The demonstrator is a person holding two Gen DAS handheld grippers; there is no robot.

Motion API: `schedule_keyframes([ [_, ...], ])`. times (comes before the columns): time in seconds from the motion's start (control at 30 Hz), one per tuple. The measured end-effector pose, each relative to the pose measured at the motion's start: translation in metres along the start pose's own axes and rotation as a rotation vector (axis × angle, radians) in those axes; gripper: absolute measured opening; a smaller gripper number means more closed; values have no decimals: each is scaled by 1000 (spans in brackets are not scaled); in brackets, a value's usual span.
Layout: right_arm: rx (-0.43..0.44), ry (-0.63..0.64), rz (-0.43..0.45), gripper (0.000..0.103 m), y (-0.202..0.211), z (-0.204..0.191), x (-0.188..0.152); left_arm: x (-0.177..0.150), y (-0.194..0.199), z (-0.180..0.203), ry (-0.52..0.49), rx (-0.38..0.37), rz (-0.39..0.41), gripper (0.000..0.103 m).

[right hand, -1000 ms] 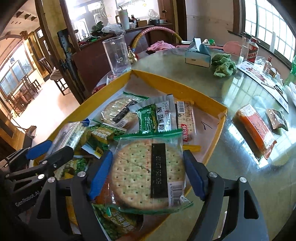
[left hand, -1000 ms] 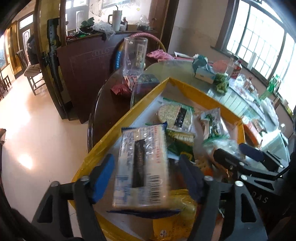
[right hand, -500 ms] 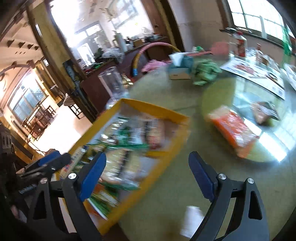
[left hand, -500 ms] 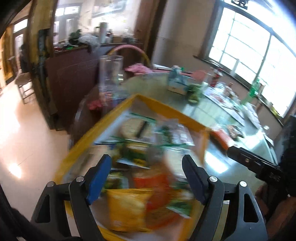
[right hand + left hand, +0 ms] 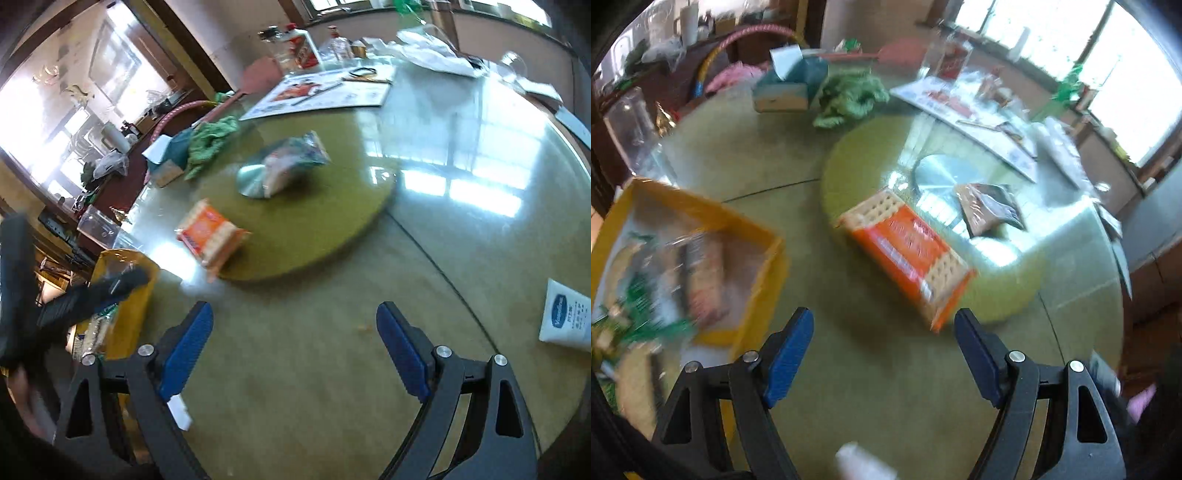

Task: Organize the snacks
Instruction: 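Grasp the orange cracker pack with left while right grasps the white purple-print sachet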

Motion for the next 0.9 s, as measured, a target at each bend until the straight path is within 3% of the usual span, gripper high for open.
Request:
schedule_keyframes([
  [0.07,8,-8,-8,91,-3,8,0,15,-22,-1,51,35,-28,79],
  [0.3,-4,-4,10,91,-5,26,0,46,-51,-5,145,164,5,79],
  [0.37,-2,-11,7,91,-8,29,0,45,-63,-5,171,190,-34,79],
  [0.5,-4,-21,4,91,-9,36,-2,44,-75,1,126,247,-38,78],
  [0.67,-6,-26,2,91,-10,39,1,30,-63,5,42,236,-22,64],
  [0.9,44,-32,-26,86,-19,21,19,-17,-28,-20,-38,186,-18,58],
])
Point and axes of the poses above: each gripper's, at about its wrist camera, not at the fingertips, and y roughly against the way its jaws point, z to its right, x to its top, the point moved 9 cm from there along -y, roughly the way its jaws point, and after that the axes turned 7 degrees about -x, right-handed, at the moved point
